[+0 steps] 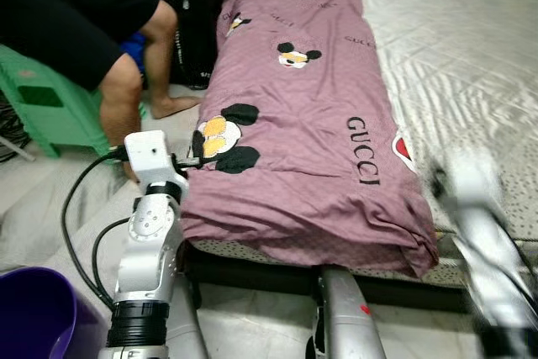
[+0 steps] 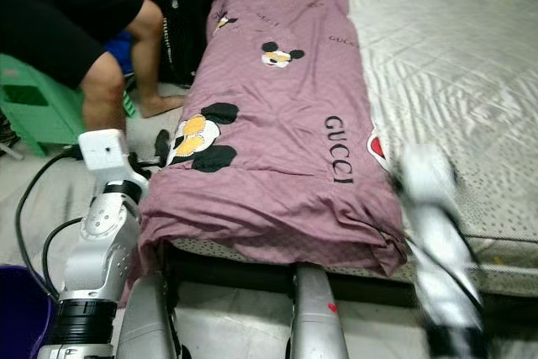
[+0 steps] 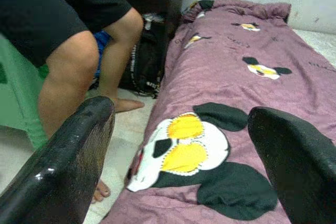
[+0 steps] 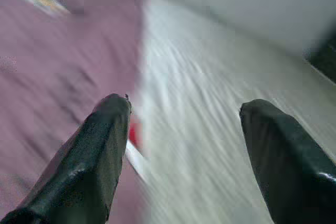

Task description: Clean up the room

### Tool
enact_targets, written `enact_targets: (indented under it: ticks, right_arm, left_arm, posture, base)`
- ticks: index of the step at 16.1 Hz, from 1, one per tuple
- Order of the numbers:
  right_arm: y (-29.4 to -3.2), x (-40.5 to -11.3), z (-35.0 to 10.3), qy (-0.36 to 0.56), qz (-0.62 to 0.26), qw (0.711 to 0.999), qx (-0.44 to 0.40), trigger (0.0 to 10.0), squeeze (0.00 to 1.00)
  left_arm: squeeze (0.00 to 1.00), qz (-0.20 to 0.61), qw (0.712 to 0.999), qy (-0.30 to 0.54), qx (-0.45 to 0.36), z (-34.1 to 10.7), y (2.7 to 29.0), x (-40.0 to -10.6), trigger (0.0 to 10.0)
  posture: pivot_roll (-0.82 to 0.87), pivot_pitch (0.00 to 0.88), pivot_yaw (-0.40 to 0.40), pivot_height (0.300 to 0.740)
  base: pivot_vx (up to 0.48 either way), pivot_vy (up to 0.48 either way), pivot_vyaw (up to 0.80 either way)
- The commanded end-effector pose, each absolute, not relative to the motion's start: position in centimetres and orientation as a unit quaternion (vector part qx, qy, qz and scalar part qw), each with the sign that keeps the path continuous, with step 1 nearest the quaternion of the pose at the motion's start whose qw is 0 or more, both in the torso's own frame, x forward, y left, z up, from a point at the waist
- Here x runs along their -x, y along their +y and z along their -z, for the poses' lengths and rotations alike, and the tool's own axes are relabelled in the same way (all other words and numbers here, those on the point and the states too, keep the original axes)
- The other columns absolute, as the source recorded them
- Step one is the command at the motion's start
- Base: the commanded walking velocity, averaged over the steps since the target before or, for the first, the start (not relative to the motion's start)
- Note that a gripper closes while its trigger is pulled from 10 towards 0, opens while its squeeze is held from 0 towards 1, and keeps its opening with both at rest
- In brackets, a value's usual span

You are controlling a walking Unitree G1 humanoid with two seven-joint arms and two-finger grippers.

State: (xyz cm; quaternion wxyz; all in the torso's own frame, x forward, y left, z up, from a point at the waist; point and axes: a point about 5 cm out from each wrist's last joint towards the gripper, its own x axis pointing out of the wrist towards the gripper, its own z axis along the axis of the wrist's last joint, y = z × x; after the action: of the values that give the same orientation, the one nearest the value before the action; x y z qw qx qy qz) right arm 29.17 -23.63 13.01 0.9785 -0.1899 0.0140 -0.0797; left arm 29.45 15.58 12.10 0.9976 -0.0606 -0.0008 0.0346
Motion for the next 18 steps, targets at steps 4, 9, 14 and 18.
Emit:
enact_targets:
  ticks: [4, 9, 14, 18]
  right_arm:
    - [-19.4, -29.7, -8.1, 0.143, -0.026, 0.976, 0.161, 10.0, 1.00]
    - [-21.6, -26.9, -3.3, 0.304, -0.025, 0.944, 0.128, 10.0, 1.00]
    - [-25.0, -24.4, -2.1, 0.372, 0.018, 0.919, 0.127, 10.0, 1.00]
    - [-24.4, -27.1, -5.9, 0.245, 0.077, 0.955, 0.150, 10.0, 1.00]
  left_arm:
    - [0.00, -0.043, 0.997, -0.011, 0.058, -12.6, 16.2, -29.3, 10.0]
    - [0.00, -0.041, 0.998, -0.008, 0.057, -12.3, 16.1, -29.2, 10.0]
    - [0.00, -0.037, 0.998, -0.003, 0.057, -12.2, 16.1, -29.3, 10.0]
    - [0.00, -0.036, 0.998, -0.005, 0.057, -12.3, 16.0, -29.4, 10.0]
  posture:
    - [-0.08, 0.000, 0.008, 0.543]
    - [-0.09, 0.000, 0.013, 0.543]
    - [-0.10, 0.000, 0.018, 0.543]
    - [-0.09, 0.000, 0.022, 0.543]
  base:
    - [0.000, 0.000, 0.00]
    - [0.000, 0.000, 0.00]
    - [0.000, 0.000, 0.00]
    - [0.000, 0.000, 0.00]
